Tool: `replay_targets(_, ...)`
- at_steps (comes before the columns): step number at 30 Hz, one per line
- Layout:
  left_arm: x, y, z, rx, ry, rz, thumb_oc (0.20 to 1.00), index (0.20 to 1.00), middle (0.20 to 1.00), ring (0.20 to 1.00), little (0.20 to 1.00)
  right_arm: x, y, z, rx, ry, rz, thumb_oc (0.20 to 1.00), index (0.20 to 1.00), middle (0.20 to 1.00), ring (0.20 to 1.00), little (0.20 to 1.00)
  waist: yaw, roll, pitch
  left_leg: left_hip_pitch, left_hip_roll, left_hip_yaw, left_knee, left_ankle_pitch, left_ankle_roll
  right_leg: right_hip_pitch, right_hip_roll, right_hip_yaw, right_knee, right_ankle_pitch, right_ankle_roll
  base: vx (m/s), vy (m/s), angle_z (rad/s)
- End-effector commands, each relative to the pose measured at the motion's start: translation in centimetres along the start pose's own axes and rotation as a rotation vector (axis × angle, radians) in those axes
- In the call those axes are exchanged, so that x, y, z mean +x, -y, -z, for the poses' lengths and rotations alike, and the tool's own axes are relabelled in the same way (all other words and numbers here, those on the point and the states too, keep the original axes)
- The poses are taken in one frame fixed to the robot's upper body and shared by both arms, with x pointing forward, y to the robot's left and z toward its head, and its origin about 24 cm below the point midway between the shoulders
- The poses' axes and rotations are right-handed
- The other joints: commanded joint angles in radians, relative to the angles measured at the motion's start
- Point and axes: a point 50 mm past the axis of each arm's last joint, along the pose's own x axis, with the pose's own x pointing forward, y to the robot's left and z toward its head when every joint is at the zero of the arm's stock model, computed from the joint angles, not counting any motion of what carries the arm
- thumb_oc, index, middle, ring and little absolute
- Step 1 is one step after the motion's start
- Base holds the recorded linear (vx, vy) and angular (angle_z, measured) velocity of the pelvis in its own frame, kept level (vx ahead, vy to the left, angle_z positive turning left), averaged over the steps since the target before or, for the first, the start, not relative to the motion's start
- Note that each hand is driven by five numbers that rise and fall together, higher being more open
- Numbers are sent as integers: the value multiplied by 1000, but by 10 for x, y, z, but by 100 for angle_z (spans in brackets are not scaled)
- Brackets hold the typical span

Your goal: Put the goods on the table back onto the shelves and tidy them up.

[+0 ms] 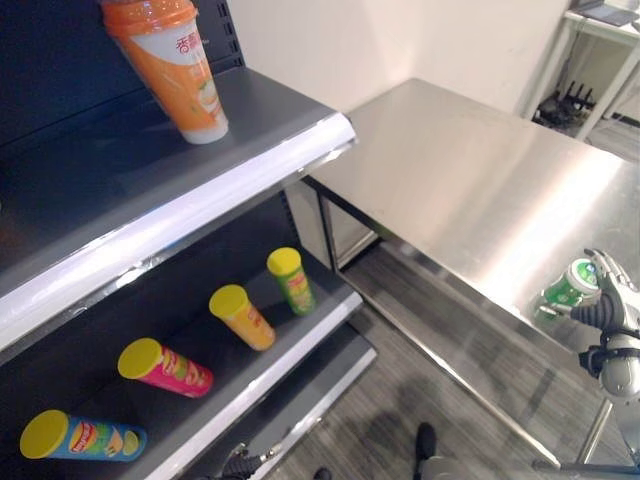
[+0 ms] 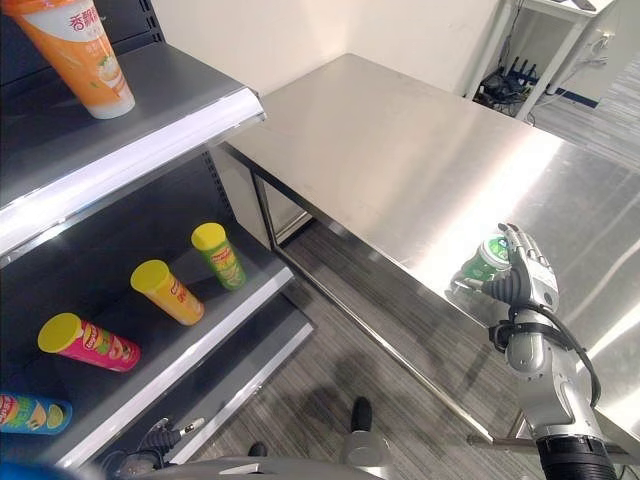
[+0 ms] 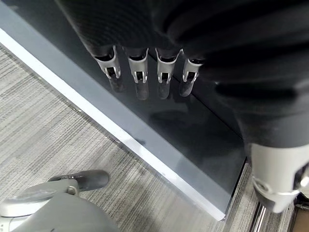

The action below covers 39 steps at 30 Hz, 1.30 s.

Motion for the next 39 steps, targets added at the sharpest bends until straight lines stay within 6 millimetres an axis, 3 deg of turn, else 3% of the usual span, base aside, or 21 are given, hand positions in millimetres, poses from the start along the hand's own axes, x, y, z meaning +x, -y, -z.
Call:
replay_targets(1, 6, -22, -16, 48, 43, -55, 1000, 1000, 1000, 1000, 1000, 14, 15, -16, 54, 59, 88, 1000, 1000, 1000, 1000, 1000, 25, -29, 1, -47, 5, 71, 46, -41, 20, 61, -75, 4, 86, -197, 80, 0, 0, 0)
replay_targets(3, 6, -22, -16, 49, 45, -55, 1000, 1000, 1000, 1000, 1000, 14, 13, -16, 59, 58, 83, 1000, 1000, 1000, 1000, 1000, 26, -29, 1, -47, 5, 70, 45, -41, 20, 62, -76, 3, 86, -197, 80, 0, 0, 0)
replay_targets(4, 6, -22, -17, 48, 45, -57, 1000, 1000, 1000, 1000, 1000, 14, 13, -15, 62, 53, 80, 200, 200, 200, 200, 200, 26, -30, 0, -47, 5, 71, 44, -41, 20, 62, -76, 2, 86, -197, 80, 0, 0, 0)
replay_targets(16, 6, -23, -15, 49, 38, -58, 1000, 1000, 1000, 1000, 1000, 14, 12, -17, 68, 58, 74, 200, 200, 200, 200, 200, 28, -31, 0, -46, 5, 71, 41, -38, 20, 63, -75, 0, 84, -197, 79, 0, 0, 0)
replay_targets(22, 6, -23, -15, 40, 36, -62, 1000, 1000, 1000, 1000, 1000, 16, 24, -21, 86, 76, 142, 200, 200, 200, 200, 200, 28, -31, -4, -46, 6, 70, 42, -39, 20, 64, -74, -1, 87, -199, 79, 0, 0, 0)
replay_targets(25, 6, -24, -15, 40, 38, -67, 1000, 1000, 1000, 1000, 1000, 17, 37, -28, 106, 114, 203, 200, 200, 200, 200, 200, 27, -31, -5, -46, 7, 69, 41, -39, 19, 64, -74, -2, 88, -200, 79, 0, 0, 0)
replay_targets(29, 7, -28, -21, 39, 61, -82, 1000, 1000, 1000, 1000, 1000, 22, 80, -63, 170, 303, 383, 200, 200, 200, 200, 200, 27, -32, -11, -46, 11, 66, 42, -41, 19, 65, -71, -1, 94, -209, 77, 0, -30, 1)
replay_targets(32, 7, -30, -24, 40, 72, -88, 1000, 1000, 1000, 1000, 1000, 22, 92, -74, 190, 364, 419, 200, 200, 200, 200, 200, 28, -32, -11, -48, 13, 63, 48, -43, 16, 65, -69, -2, 103, -216, 76, -3, -50, 1)
replay_targets(33, 7, -33, -24, 40, 71, -96, 1000, 1000, 1000, 1000, 1000, 25, 105, -85, 191, 423, 459, 200, 200, 200, 200, 200, 34, -35, -13, -50, 17, 57, 55, -44, 12, 65, -65, -2, 115, -226, 72, -9, -91, 1)
replay_targets(39, 7, -33, -27, 12, 85, -93, 1000, 1000, 1000, 1000, 1000, 29, 138, -117, 193, 601, 546, 200, 200, 200, 200, 200, 55, -33, -15, -81, 64, 14, 90, -33, -29, 82, -17, -25, 126, -278, 33, -28, -166, 24)
